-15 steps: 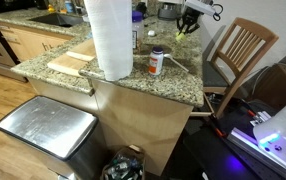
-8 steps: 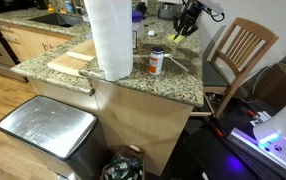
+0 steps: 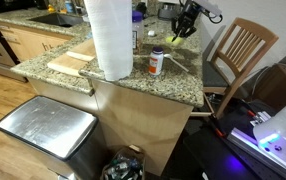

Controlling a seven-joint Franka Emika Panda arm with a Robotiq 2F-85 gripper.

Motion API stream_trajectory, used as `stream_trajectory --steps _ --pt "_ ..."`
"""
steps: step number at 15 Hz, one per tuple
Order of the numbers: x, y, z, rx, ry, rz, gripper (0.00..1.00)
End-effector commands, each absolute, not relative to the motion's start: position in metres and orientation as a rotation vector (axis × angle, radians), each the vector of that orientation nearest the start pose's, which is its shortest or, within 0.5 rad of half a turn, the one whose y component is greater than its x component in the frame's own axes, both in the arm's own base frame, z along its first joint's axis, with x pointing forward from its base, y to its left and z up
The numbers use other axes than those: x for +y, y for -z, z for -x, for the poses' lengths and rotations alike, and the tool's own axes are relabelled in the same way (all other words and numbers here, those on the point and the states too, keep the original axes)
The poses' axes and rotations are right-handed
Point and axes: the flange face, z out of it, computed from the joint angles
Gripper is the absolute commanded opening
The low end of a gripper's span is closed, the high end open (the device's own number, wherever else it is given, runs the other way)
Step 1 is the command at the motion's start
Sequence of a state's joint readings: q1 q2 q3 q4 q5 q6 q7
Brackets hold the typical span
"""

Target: Pick up the sponge from the countertop and move it to the left

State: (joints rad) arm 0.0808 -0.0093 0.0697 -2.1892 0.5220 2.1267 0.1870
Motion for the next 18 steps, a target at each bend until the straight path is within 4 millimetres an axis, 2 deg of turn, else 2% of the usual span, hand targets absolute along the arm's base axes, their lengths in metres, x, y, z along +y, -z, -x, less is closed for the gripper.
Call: stream_trajectory --steps 1,3,6,7,9,10,18 --pt "0.13 -0.383 -0.528 0.353 -0.128 2.675 0.02" --pt "0.141 -0.378 -0.527 0.331 -0.096 2.663 0.02" --pt "0.144 -0.368 -0.531 0.323 -0.013 2.651 0.02" --pt "0.145 -0.376 -0.528 0.333 -0.06 2.669 0.1" --pt "0.145 -0.371 -0.53 0.333 -0.04 2.667 0.1" --pt "0.144 -0.37 -0.531 0.334 -0.04 2.668 0.02" --pt "0.155 -0.375 -0.53 0.297 0.044 2.581 0.02"
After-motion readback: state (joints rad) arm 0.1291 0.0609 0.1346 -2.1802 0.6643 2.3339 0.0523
